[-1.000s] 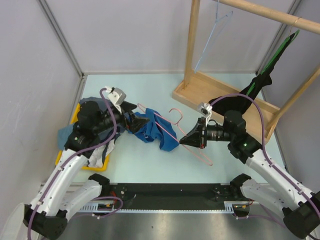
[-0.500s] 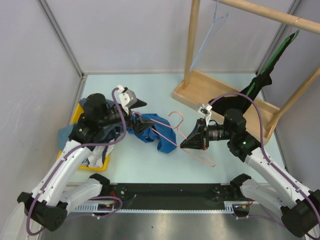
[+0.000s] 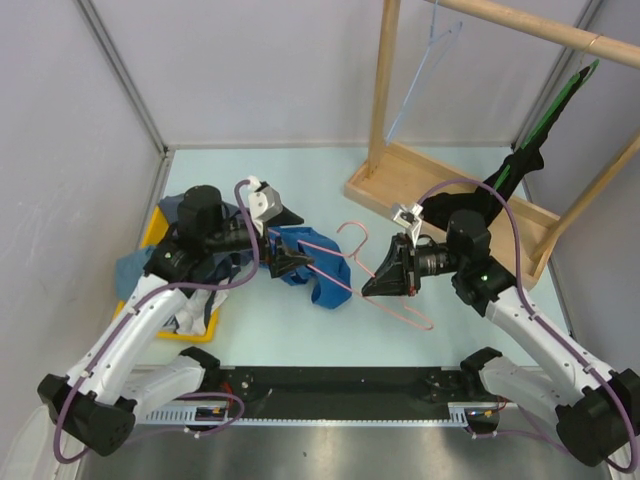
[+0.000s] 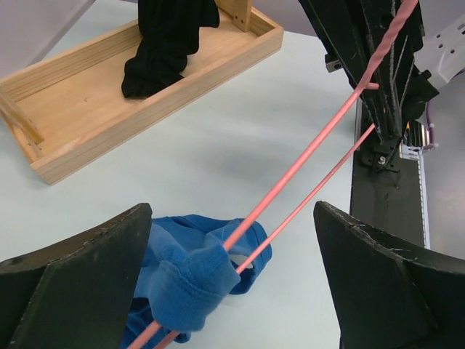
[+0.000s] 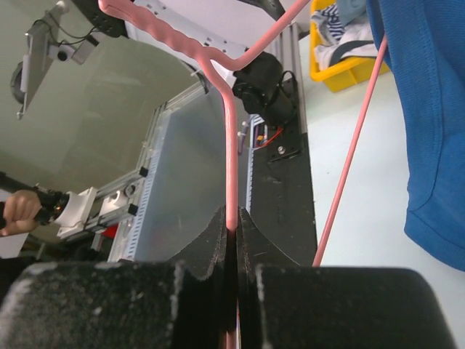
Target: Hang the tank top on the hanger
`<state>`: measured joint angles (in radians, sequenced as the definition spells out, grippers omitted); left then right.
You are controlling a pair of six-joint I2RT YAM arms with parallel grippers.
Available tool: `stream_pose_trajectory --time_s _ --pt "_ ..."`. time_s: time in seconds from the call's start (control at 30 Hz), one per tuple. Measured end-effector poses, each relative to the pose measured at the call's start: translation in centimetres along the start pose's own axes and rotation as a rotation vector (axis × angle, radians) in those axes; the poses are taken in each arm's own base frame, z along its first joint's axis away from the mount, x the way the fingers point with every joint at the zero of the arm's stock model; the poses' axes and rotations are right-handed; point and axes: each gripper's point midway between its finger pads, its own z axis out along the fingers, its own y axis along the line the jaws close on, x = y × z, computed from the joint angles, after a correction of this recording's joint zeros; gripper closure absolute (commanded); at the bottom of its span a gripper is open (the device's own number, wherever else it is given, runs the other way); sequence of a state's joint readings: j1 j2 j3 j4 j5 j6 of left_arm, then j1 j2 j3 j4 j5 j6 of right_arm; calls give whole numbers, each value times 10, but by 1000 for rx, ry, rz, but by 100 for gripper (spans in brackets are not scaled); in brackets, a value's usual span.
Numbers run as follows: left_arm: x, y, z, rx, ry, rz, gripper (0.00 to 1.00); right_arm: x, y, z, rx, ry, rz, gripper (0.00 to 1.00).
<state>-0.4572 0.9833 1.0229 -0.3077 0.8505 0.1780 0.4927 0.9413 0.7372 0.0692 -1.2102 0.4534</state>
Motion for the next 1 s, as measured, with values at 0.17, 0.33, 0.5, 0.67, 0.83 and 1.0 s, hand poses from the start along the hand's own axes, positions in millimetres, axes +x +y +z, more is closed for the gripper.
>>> stream_pose_trajectory --time_s 0.17,0.33,0.5,0.67,0.83,1.0 --pt "4 -1 3 10 10 -2 8 -2 7 0 -46 15 1 100" --pt "14 -7 6 30 34 -21 31 -10 12 0 -78 19 -4 100" --pt "22 -6 8 19 50 -35 70 -15 7 -2 -76 16 2 100" --pt "30 -2 10 -7 63 -36 99 -20 -9 -4 -25 1 16 100" --pt "37 5 11 -52 72 -36 100 -21 -24 -7 12 -3 11 93" --pt "42 5 8 -76 68 -36 100 -26 -32 -10 44 -17 -25 78"
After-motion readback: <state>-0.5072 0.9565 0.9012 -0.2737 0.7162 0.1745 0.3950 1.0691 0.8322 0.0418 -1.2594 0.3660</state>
